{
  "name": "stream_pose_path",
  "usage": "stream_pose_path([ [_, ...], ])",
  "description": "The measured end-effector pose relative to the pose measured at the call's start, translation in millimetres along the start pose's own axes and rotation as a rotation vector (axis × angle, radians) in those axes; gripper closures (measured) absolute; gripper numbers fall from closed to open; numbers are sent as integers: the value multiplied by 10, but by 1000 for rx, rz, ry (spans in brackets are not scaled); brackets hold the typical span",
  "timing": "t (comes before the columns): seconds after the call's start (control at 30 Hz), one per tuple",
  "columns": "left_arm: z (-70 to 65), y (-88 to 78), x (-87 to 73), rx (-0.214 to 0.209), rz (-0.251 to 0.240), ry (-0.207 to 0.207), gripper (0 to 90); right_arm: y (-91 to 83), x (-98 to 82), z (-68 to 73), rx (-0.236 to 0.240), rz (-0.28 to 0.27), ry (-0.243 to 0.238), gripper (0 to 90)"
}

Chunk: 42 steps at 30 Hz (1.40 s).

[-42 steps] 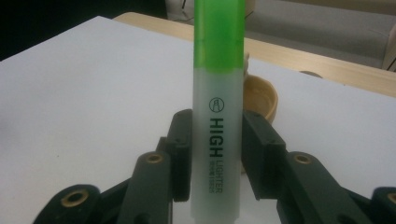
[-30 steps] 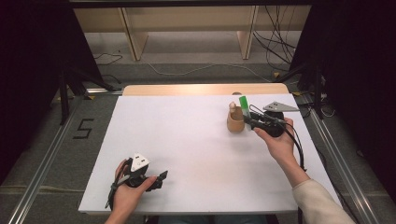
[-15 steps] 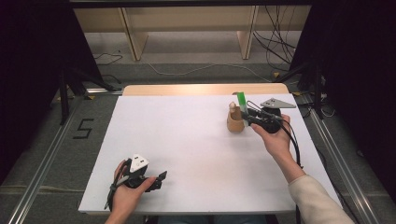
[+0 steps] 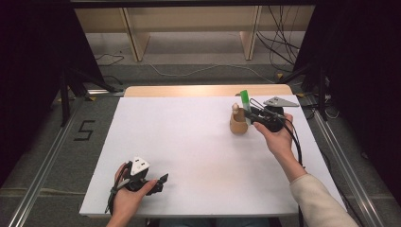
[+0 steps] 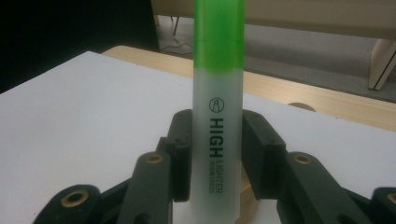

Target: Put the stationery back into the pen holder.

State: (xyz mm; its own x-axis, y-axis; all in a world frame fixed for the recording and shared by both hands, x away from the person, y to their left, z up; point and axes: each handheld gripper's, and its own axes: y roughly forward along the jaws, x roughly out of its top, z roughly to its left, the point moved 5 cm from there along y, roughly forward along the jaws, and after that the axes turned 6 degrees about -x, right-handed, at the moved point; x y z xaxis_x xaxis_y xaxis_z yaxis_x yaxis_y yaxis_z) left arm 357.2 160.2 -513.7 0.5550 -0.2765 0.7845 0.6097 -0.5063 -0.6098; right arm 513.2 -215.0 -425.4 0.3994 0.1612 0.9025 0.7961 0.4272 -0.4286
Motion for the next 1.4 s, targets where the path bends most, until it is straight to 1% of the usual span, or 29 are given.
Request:
stream_pose_path([
  [0.9,2,-4,-1,-1,2,-2,176,49,51,-1,-9,-14,-9,662],
  [1.17,4,-3,0,0,0,0,176,69,66,-11,-13,-22,-8,662],
  [1.4,2,-1,-1,-2,2,-3,176,90,74,-14,-15,-18,-3,662],
])
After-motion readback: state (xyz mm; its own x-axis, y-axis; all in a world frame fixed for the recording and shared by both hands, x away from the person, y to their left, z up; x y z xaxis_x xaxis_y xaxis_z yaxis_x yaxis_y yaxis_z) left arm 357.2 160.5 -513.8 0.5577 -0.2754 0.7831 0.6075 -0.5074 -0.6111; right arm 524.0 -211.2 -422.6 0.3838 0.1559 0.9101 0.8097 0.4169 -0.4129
